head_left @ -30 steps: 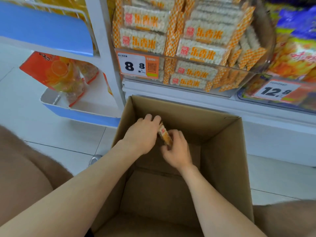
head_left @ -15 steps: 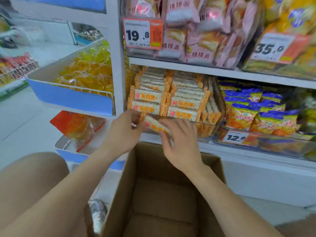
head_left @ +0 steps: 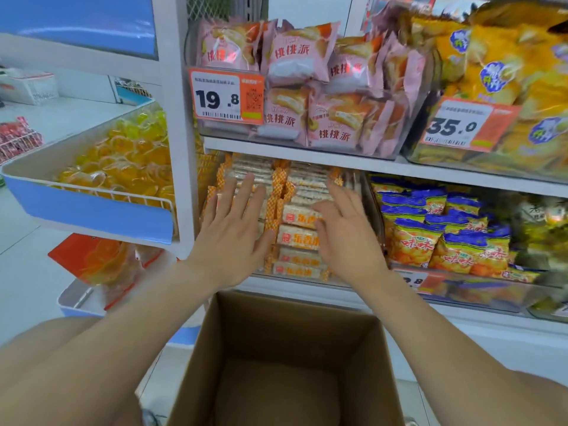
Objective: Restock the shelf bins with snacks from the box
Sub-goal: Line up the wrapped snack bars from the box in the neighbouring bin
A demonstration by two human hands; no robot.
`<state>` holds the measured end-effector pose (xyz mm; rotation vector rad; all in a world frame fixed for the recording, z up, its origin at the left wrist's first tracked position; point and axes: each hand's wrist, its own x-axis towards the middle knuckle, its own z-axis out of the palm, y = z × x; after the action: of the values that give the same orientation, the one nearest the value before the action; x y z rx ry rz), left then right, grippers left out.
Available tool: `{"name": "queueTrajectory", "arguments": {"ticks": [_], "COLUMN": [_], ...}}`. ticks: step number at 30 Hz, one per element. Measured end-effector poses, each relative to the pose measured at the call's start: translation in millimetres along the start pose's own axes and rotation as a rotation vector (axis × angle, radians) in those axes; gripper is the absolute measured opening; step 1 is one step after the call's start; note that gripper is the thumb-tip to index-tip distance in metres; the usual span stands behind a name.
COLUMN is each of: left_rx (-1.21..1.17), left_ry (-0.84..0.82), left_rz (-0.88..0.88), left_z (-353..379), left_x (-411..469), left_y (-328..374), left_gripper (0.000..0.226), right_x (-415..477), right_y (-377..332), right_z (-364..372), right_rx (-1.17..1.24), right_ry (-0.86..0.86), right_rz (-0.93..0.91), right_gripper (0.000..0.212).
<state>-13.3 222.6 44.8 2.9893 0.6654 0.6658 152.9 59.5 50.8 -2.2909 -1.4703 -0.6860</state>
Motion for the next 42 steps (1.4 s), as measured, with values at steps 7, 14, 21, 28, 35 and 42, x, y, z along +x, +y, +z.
{"name": "queueTrajectory", "arguments": {"ticks": [7,14,21,28,35,42], "left_rx": [0.136,0.147,0.194,0.17,0.216,0.132], "left_ry": [0.021,0.041,0.026,0.082,0.127,0.216], "left_rz": [0.016,0.023,0.053,0.047,0.052,0.098], "left_z": [25.1,35.8,39.8,36.2,26.9,13.2], "left_x": [22.7,29.6,31.0,29.1,28.5,24.7], "left_y": [-3.1,-19.2,-20.5,-19.4,-14.7,-7.8], "left_gripper": [0.087,0.101,0.098,0.088,0.087,0.072], "right_x": [6.5,5.7,9.3,10.0,9.3,7.7], "right_y": [-16.0,-16.5,-8.5,-14.2,-15.4,-19.8], "right_z": [16.0,39.2,38.5,24.8,18.1,14.9], "right_rx": [-0.172,-0.239,-0.183,-0.231,-0.222,-0.194], "right_ry": [-0.123,-0.127,-0.154,-0.196,-0.157,-0.052], "right_rz": [-0.007,0.03,-0.003,-0.008,-0.028,-0.014], "right_gripper": [0.072,0.075,0.076,0.083,0.081,0.065]}}
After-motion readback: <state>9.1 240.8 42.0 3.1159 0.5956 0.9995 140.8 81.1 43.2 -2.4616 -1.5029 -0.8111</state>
